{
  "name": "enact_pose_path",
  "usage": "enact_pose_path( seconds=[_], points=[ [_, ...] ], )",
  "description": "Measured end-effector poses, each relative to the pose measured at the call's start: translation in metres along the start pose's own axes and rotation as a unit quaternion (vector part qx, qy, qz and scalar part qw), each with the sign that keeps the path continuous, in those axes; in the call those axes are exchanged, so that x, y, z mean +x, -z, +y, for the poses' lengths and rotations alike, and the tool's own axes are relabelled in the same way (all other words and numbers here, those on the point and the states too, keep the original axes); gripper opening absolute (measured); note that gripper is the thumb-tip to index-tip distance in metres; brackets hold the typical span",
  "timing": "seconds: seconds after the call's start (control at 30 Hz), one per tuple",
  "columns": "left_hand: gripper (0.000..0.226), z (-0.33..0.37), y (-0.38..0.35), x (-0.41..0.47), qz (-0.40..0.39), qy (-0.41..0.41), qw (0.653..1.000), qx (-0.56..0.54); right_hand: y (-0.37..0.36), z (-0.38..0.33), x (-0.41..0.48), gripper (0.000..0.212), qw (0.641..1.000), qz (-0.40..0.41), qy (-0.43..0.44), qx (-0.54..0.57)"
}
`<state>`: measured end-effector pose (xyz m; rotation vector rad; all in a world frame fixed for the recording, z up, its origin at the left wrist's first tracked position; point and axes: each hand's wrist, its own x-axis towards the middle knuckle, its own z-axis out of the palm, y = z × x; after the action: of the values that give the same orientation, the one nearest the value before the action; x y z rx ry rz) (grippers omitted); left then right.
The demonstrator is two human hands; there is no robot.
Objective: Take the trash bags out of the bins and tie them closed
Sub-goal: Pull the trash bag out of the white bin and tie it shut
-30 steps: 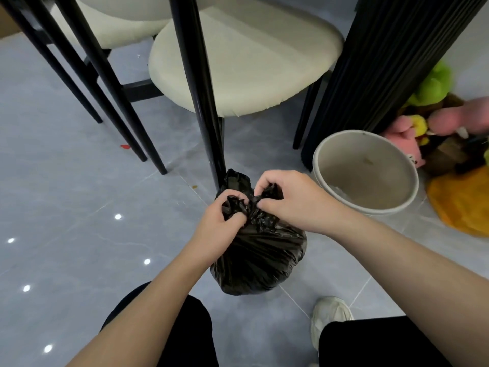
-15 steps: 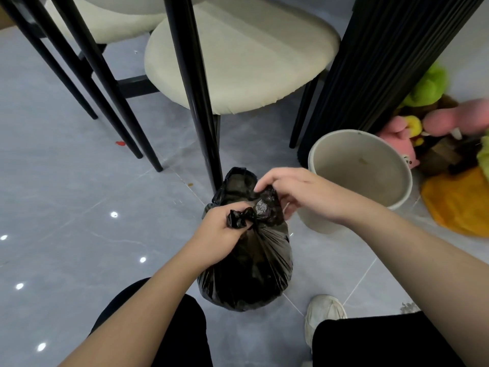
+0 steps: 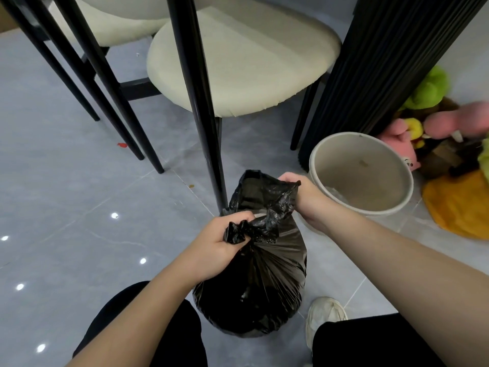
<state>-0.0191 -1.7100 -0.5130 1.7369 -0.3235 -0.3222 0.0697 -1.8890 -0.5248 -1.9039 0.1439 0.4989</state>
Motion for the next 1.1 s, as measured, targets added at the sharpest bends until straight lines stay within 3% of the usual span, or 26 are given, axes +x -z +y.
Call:
enact_pose_path(
  seconds=[0.13, 0.2, 0.3, 0.33, 0.37, 0.43, 0.53, 0.6, 0.7, 0.9, 1.1],
  points=[
    [0.029, 0.000, 0.003, 0.001, 0.028, -0.002, 1.000, 0.002, -0.001, -0.001, 0.002, 0.013, 0.995, 0.013, 0.017, 0.094],
    [0.030, 0.001, 0.004, 0.001, 0.032, -0.005, 0.999, 0.007, -0.002, -0.002, 0.001, 0.022, 0.998, 0.000, 0.000, 0.058],
    [0.035, 0.003, 0.004, 0.000, 0.019, -0.016, 1.000, 0.012, -0.005, -0.006, -0.001, 0.094, 0.991, -0.103, -0.058, -0.055],
    [0.033, 0.004, 0.004, 0.000, 0.010, -0.018, 1.000, 0.015, -0.006, -0.007, -0.002, 0.103, 0.986, -0.132, -0.074, -0.074],
    [0.026, 0.003, 0.004, 0.000, 0.000, -0.017, 1.000, 0.020, -0.006, -0.010, -0.004, 0.098, 0.981, -0.152, -0.082, -0.089],
    [0.021, 0.002, 0.005, -0.001, -0.015, -0.005, 0.999, 0.032, -0.006, -0.008, -0.003, 0.062, 0.976, -0.165, -0.070, -0.122],
    [0.020, -0.002, 0.006, -0.003, -0.023, 0.004, 0.997, 0.069, -0.009, -0.004, 0.004, 0.019, 0.982, -0.095, -0.029, -0.164],
    [0.035, -0.005, 0.009, -0.003, -0.007, 0.017, 0.997, 0.071, -0.010, -0.008, 0.005, 0.019, 0.994, -0.014, -0.006, -0.108],
    [0.024, -0.012, 0.015, -0.001, 0.038, 0.034, 0.997, 0.056, -0.005, -0.018, 0.001, 0.020, 0.998, 0.047, 0.018, 0.026],
    [0.015, -0.018, 0.021, 0.007, 0.107, 0.085, 0.990, 0.029, -0.001, -0.018, -0.006, 0.027, 0.988, -0.017, 0.034, 0.152],
    [0.029, -0.019, 0.019, 0.016, 0.271, 0.139, 0.952, 0.032, -0.006, -0.017, -0.005, 0.041, 0.993, 0.013, 0.029, 0.118]
  ],
)
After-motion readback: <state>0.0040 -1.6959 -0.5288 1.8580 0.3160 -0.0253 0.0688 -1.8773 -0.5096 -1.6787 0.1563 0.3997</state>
